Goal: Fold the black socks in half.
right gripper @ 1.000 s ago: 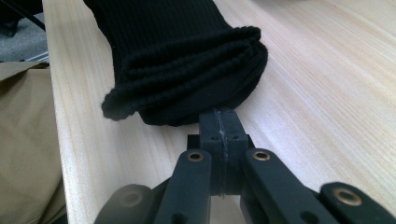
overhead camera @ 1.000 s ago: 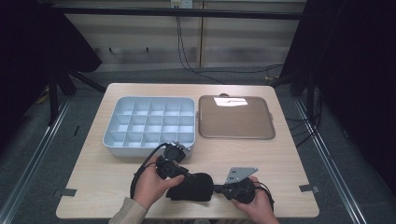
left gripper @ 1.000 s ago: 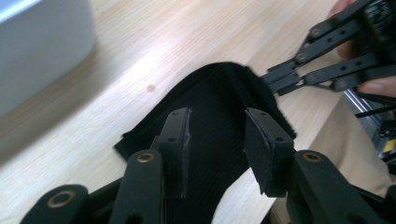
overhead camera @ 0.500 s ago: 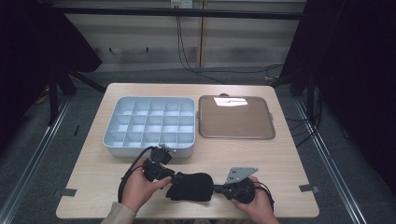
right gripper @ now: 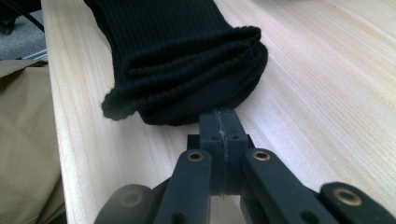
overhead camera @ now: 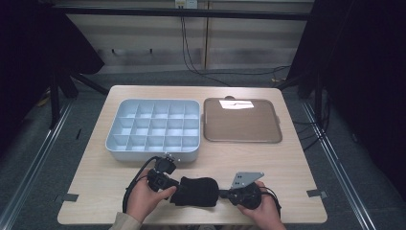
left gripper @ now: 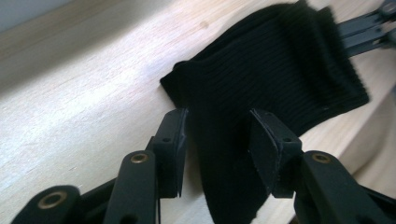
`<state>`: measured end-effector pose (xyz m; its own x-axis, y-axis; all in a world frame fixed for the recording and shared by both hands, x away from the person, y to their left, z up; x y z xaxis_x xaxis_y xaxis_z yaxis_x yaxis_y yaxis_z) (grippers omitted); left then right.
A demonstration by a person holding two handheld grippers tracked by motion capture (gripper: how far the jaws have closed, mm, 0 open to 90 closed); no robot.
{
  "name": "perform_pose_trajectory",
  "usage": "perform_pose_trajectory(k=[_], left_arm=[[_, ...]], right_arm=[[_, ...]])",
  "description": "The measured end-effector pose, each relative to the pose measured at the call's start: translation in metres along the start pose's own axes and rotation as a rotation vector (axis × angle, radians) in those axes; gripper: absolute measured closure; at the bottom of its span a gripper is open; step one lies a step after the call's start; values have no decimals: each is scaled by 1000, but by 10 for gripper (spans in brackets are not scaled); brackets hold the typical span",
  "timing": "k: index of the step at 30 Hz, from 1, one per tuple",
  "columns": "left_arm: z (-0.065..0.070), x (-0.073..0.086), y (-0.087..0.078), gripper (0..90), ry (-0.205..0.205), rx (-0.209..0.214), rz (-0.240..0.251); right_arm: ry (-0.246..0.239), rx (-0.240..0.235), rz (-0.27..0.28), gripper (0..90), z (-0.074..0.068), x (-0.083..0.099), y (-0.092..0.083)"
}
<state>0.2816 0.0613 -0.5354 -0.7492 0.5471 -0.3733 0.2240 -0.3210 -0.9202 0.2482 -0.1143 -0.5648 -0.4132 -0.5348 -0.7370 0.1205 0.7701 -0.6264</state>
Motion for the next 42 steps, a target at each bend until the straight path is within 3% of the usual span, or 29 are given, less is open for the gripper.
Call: perform_pose_trajectory(k=[15,26,32,36,42], left_arm=[[0,5,7,655,-13,18,-28],[1,6,13,745,-19,2,-46],[2,6,13,810,-20,2,-45],[1,5,12,828,-38,13,-47],[3,3,6,831,-33,29,-48]], right_arm=[[0,0,5,900,0,0,0],[-2,-4,7,900,0,0,0],[0,-6,9,900,0,0,1],[1,-4,8,900,0,0,1],[-3,-8,13,900,0,0,1]])
Point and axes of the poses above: each handheld gripper's, and its own axes: y roughly forward along the jaws, x roughly out of its underside, z roughly to its right, the point moved 9 cm from there along y, roughly forward along the jaws, and after that the axes turned 14 degrees about -x, right-handed, at the moved point
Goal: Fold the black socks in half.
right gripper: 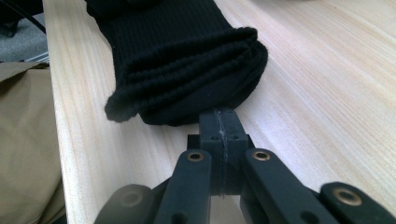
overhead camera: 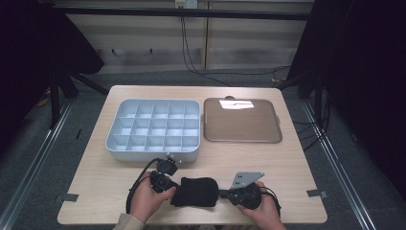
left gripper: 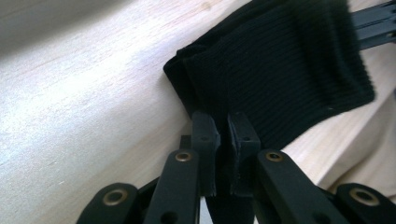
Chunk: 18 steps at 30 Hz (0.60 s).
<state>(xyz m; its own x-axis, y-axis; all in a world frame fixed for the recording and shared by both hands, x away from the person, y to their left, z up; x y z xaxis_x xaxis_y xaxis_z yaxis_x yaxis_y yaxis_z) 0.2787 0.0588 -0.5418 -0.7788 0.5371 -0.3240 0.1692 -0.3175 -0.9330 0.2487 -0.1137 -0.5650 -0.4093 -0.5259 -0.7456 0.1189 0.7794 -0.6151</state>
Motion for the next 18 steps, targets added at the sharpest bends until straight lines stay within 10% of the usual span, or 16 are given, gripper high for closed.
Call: perform_pose_trajectory(k=[18], left_arm=[[9,-11,-17,831,3,14,5]], right_arm=[[3,0,-2,900,-1,0,0]])
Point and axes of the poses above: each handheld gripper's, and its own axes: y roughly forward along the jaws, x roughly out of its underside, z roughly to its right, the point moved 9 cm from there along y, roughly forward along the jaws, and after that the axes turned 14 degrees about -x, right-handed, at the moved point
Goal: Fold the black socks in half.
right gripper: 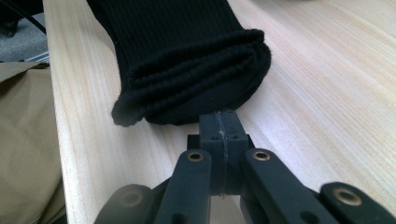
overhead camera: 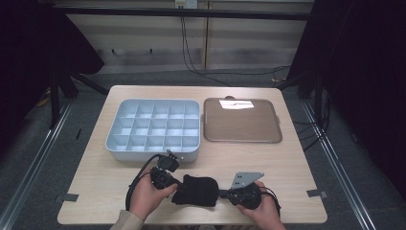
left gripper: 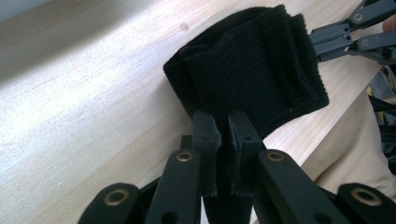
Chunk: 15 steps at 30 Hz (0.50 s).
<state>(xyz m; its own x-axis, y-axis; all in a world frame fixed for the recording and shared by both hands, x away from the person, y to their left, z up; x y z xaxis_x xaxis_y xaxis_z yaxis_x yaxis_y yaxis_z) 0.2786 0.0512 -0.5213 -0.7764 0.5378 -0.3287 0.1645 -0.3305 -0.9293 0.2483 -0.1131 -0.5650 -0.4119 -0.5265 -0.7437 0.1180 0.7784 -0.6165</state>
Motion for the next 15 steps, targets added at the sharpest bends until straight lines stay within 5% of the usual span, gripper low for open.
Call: perform_pose_trajectory(k=[15], left_arm=[[7,-6,-3,831,29,1,-16]], right_arm=[[-7,1,-4,900,-1,0,0]])
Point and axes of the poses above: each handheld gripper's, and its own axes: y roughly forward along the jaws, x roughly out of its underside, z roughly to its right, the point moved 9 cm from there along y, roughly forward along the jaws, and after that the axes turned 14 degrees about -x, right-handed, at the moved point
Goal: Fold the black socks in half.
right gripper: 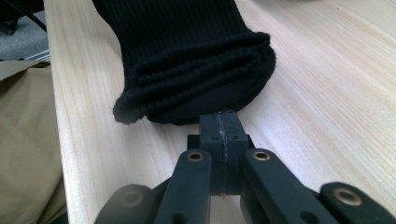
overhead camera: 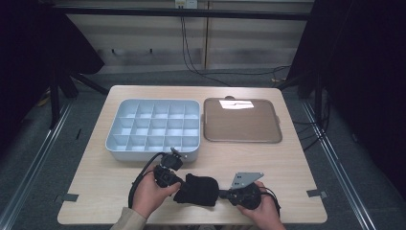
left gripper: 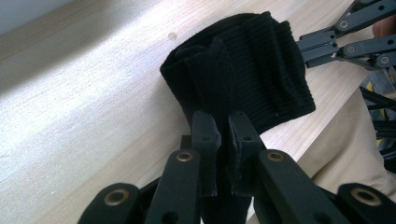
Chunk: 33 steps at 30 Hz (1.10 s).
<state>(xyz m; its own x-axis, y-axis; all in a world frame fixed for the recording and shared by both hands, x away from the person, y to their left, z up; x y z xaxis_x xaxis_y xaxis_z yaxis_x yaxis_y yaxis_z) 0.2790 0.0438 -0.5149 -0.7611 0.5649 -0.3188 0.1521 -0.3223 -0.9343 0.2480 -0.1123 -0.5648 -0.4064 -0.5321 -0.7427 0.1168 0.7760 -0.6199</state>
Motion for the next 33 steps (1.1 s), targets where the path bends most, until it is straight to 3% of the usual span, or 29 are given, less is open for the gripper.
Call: perform_pose_trajectory(k=[16,33], left_arm=[[5,-5,-3,831,6,4,-3],[1,-4,-8,829,18,7,-13]], right_arm=[[-10,-3,-5,900,-2,-2,2],[-23,-1,-5,900,-3,-5,-1]])
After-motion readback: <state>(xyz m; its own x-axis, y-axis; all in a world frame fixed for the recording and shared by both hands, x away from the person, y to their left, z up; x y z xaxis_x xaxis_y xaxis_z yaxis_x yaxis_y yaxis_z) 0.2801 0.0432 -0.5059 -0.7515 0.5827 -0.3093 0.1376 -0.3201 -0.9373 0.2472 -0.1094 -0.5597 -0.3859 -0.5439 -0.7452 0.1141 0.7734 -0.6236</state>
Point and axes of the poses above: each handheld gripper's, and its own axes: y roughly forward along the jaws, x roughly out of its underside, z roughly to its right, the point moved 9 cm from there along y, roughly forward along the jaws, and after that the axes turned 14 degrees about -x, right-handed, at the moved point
